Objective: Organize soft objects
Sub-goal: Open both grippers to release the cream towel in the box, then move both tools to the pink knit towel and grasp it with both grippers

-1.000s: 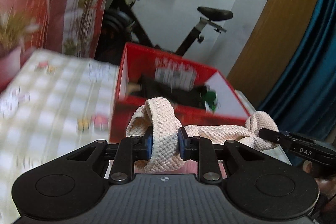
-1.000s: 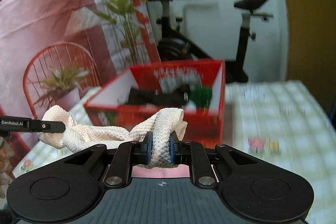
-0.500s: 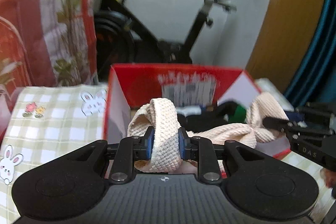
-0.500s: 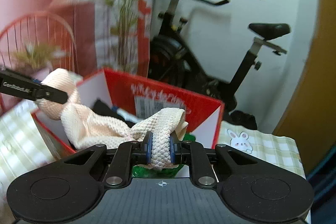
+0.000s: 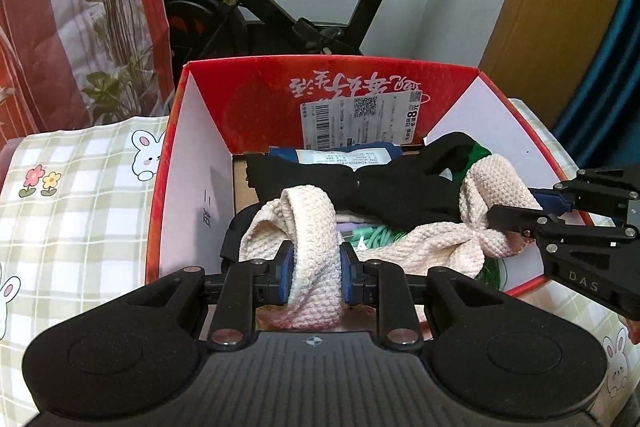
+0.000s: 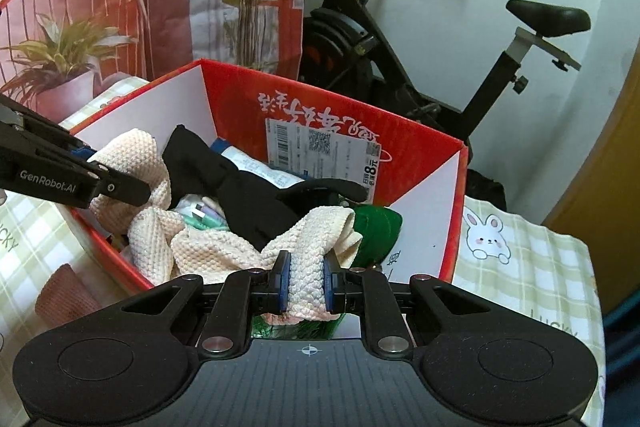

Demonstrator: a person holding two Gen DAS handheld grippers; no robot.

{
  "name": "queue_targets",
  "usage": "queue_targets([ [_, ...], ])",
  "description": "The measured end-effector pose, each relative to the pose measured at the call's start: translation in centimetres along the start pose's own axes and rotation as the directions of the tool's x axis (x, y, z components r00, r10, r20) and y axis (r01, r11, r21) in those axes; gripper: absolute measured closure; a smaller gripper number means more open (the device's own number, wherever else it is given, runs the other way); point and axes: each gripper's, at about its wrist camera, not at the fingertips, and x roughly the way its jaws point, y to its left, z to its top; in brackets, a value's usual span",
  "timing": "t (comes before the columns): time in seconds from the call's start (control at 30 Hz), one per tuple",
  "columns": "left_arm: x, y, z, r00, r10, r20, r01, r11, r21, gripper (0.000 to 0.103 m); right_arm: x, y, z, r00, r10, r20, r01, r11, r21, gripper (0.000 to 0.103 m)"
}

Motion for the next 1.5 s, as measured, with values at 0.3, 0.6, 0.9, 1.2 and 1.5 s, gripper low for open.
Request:
queue_targets([
  [0.3, -1.5, -0.2, 0.2, 0.999, -0.017, 0.041, 0.017, 1.000, 0.000, 0.050, -2.1, -0.6, -0.1, 0.997, -0.015, 0.081, 0.010, 0.998, 0.063, 0.074],
  [0.6, -9.0, 0.6, -1.6, 0.976, -0.072, 0.206, 0.079, 0.997, -0.027, 0.028, -7.9, -2.1, -2.4, 0.972, 0.013, 0.234, -0.053, 0.985, 0.163, 0.065],
  [0.9, -10.5, 2.4, -6.9, 0.978, -0.052, 0.200, 0.064, 0.996, -0.056, 0.028, -11.4, -2.5, -8.5, 0.966, 0.008, 0.260, -0.060, 0.979, 0.193, 0.063],
  [1.2, -4.1, 3.8, -10.8, 0.997, -0.039, 0.059, 0.050, 0.979, -0.198, 0.028, -7.0, -0.8, -14.4, 0.998, 0.007, 0.064, -0.025, 0.958, 0.285, 0.055],
  [1.5, -1.0, 2.6, -12.4, 0.998, -0.058, 0.014, 0.060, 0.970, -0.235, 0.025, -4.6, 1.0, -15.3, 0.999, -0.012, 0.031, 0.001, 0.941, 0.339, 0.033],
])
